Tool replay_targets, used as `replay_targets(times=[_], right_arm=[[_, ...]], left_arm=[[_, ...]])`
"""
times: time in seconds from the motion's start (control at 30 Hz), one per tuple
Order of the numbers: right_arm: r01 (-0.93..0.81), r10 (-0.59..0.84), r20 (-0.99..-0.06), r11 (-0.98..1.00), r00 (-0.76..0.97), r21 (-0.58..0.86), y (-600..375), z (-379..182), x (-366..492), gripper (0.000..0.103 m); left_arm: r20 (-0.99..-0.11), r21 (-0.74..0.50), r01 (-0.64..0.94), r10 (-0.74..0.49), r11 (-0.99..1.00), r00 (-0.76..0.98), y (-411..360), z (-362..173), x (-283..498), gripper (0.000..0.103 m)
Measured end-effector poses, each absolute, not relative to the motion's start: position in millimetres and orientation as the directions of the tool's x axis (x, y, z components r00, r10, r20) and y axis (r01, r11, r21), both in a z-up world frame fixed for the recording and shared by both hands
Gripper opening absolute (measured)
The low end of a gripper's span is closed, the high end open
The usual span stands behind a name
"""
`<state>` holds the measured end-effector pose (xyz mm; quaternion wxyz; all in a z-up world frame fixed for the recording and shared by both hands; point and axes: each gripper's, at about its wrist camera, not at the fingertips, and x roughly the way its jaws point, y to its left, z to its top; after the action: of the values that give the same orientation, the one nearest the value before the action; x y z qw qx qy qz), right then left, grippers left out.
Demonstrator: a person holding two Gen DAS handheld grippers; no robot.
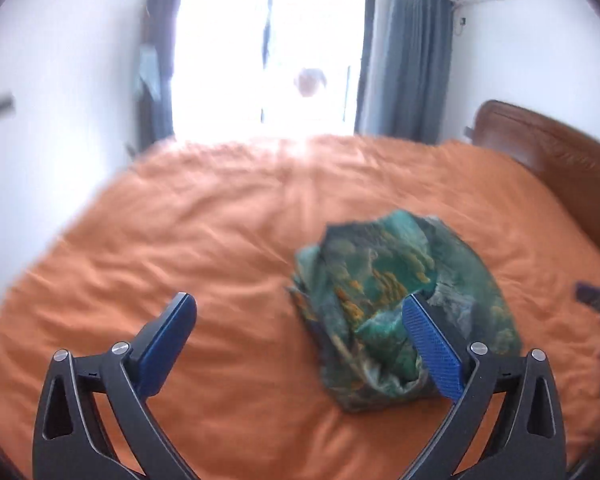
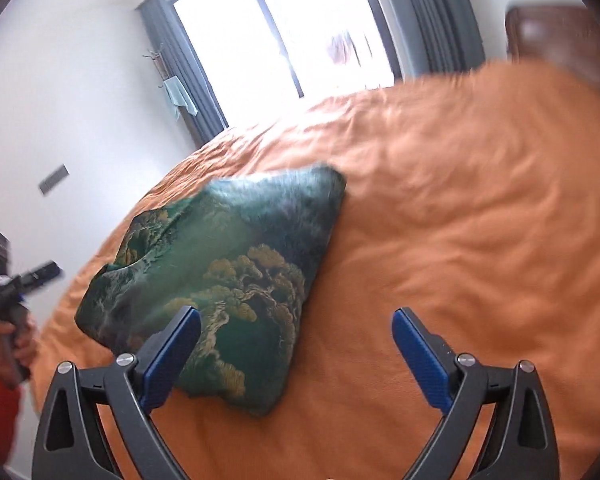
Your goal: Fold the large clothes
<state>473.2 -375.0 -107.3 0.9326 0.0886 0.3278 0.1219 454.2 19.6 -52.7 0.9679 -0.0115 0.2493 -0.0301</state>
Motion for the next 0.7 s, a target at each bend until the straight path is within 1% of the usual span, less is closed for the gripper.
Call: replay_targets(times=[0.03,0.1,0.17,0.23,0.27,0.3,0.37,0.43,0.6,0.7], right_arm=[[-0.169,0.251,-0.570,0.967,0.783,0.193,-368,-94,457,0.098],[-0.165,0.205,-0.530,0.979,0.823,0.123,-358,-73,427,0.098],[-0.160,0.180,-0.470,0.984,0.864,0.083,-345,-51,394,0.098],[-0.146,0.165,-0.418,0.986,0.893,0.077,-331,-36,357,0.103],[-0.132,0.158,-0.411,0.987,0.898,0.090,-327,-31,343,0.103],[-0.121,0.152,-0.423,0.988,0.893,0.100,-321,-30,330,0.103],[-0.113,0.147,-0.462,0.989,0.874,0.100,-309,-32,310,0.103],[-0.085,0.122,-0.471,0.991,0.874,0.099,-298,-36,287,0.103],[-0.042,0.071,-0.481,0.997,0.874,0.070,-278,-35,237,0.103],[-0.055,0.077,-0.493,0.997,0.867,0.059,-267,-29,219,0.103]], left_arm=[[-0.446,0.008,0.022,-0.016,1.000,0.895,14,-46,436,0.103],[-0.400,0.063,-0.001,0.026,0.998,0.916,12,-42,409,0.103],[-0.376,0.087,-0.039,0.069,0.995,0.924,10,-38,378,0.103],[-0.372,0.097,-0.115,0.143,0.989,0.917,6,-38,348,0.103],[-0.385,0.096,-0.124,0.152,0.988,0.910,9,-38,330,0.103],[-0.415,0.086,-0.116,0.141,0.990,0.899,7,-40,317,0.103],[-0.501,0.048,-0.092,0.104,0.995,0.859,6,-46,294,0.103],[-0.544,0.006,-0.083,0.073,0.996,0.836,2,-50,276,0.103],[-0.557,-0.018,-0.065,0.044,0.998,0.829,-12,-38,230,0.103],[-0.567,-0.034,-0.058,0.029,0.998,0.823,-17,-29,219,0.103]])
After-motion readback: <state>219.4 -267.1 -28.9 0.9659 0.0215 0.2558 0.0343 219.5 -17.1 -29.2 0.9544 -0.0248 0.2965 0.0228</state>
